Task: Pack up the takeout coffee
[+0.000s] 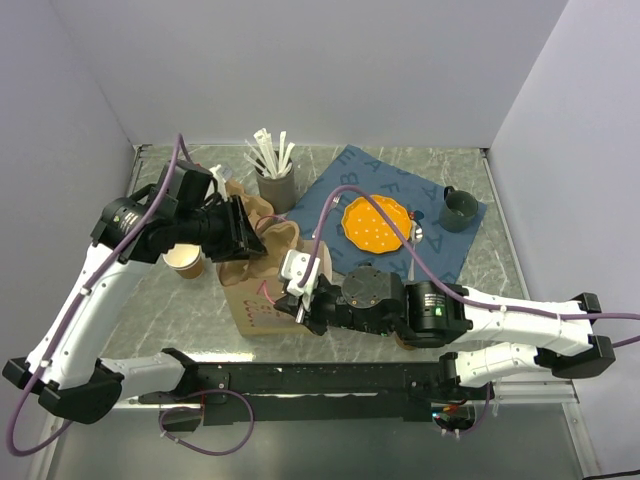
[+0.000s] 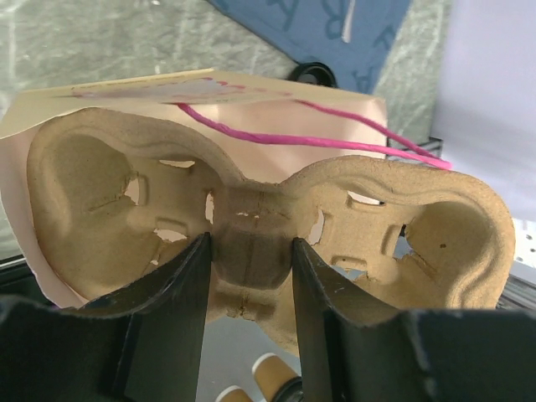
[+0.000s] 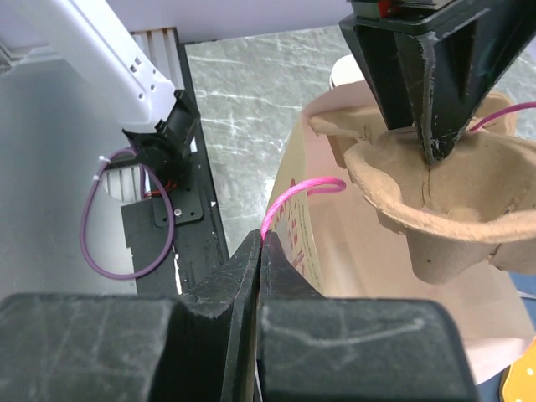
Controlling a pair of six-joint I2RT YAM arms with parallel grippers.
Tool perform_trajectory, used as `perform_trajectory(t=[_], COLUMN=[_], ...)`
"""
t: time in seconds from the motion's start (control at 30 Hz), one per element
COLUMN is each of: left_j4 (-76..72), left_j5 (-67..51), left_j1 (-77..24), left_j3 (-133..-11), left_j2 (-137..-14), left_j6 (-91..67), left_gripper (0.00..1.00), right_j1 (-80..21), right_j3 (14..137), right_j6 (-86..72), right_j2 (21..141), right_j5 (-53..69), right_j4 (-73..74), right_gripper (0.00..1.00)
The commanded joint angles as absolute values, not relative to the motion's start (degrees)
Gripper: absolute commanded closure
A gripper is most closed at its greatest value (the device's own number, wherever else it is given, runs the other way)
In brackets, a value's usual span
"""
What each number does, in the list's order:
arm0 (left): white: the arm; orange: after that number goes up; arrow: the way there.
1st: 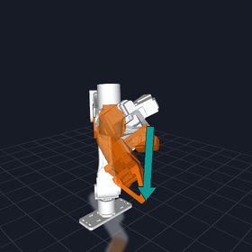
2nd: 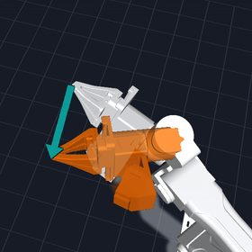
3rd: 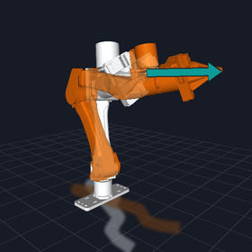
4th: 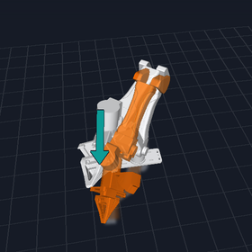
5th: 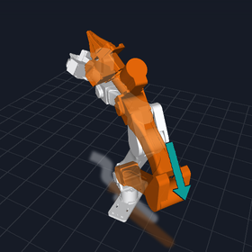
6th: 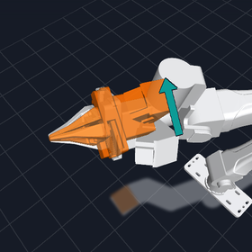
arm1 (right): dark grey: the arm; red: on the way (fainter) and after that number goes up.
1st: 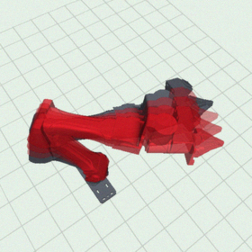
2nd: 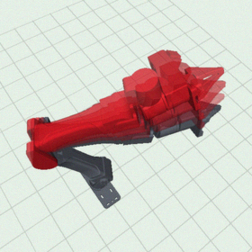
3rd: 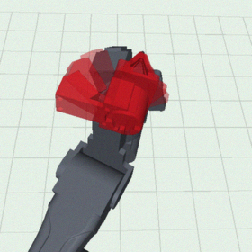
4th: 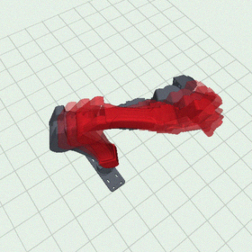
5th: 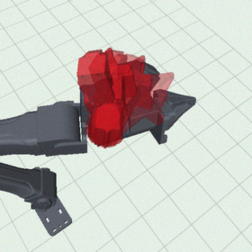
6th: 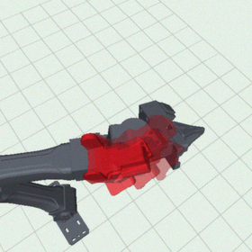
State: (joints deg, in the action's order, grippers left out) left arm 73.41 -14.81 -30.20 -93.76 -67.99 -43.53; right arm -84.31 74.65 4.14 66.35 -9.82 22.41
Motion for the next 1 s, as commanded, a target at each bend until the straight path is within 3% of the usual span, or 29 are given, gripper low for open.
perform_trajectory(t=[0.0, 0.53, 0.97], left_j4=[76.37, 78.40, 78.49], left_j5=[-9.94, -1.67, 4.13], left_j1=[-31.90, -39.90, -44.56], left_j3=[-96.50, -98.26, -96.77], left_j2=[-68.38, -72.07, -74.44], left_j6=[-42.71, -46.05, -48.25], left_gripper=[0.72, 0.76, 0.79], right_j1=[-85.16, -86.31, -86.48], right_j3=[76.29, 73.92, 71.98], right_j6=[3.87, 4.66, 2.64], right_j2=[66.36, 64.60, 63.11], right_j5=[-10.37, -6.25, -10.11], right_j4=[20.30, 18.02, 18.90], right_gripper=[1.00, 0.97, 0.96])
